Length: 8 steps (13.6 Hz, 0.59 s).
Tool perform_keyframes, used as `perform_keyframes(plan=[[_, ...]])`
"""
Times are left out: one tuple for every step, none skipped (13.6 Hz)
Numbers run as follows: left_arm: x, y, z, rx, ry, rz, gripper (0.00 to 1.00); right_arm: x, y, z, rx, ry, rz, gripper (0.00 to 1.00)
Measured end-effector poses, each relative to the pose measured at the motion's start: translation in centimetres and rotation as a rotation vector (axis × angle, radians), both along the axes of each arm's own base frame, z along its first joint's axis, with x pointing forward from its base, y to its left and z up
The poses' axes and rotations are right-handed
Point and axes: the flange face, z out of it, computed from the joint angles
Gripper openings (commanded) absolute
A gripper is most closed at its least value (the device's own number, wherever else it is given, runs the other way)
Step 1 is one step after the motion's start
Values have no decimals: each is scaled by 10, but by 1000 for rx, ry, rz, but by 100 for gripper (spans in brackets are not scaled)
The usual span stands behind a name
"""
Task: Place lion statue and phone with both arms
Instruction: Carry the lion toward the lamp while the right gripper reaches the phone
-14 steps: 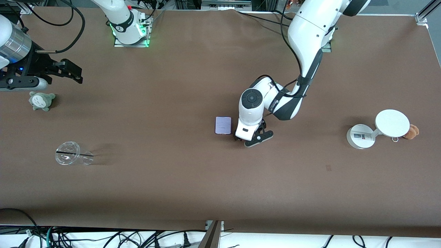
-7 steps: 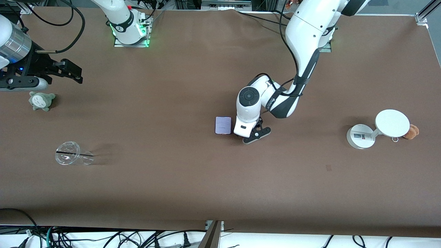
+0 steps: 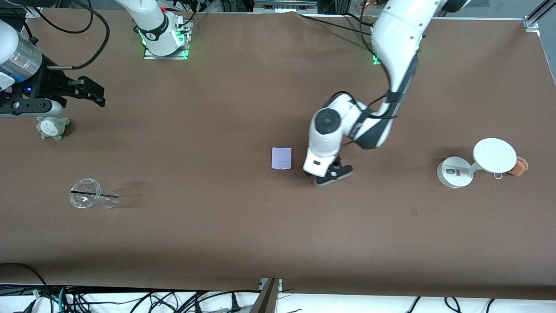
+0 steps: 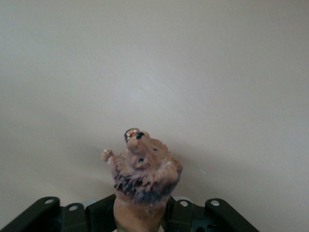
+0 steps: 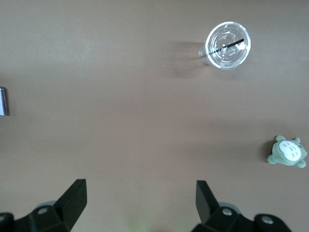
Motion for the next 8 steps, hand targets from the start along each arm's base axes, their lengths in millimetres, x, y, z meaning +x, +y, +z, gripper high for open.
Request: perform_keyframes(plan=[[6,30,12,10,2,-32,0,5,2,-13,-12,22,7,100],[9,60,20,20,10,-59,0,11,8,-30,-28,52,21,100],[11,87,23,30,21,-81,0,16,18,-48,-39,88,39,100],[12,112,22,36,31,-96,0,19,31,-65,-46,122,62,100],[13,134,19,38,35,-110,0,19,47,-78,-51,144,87,100],[13,153,14,34,28,-123,0,19,67,-86,-55,151,102,100],[12,170,9,29,18,-137,0,17,91,-92,-51,143,88,100],[9,188,2,24,9,-149,0,15,118,-98,-28,130,46,100]])
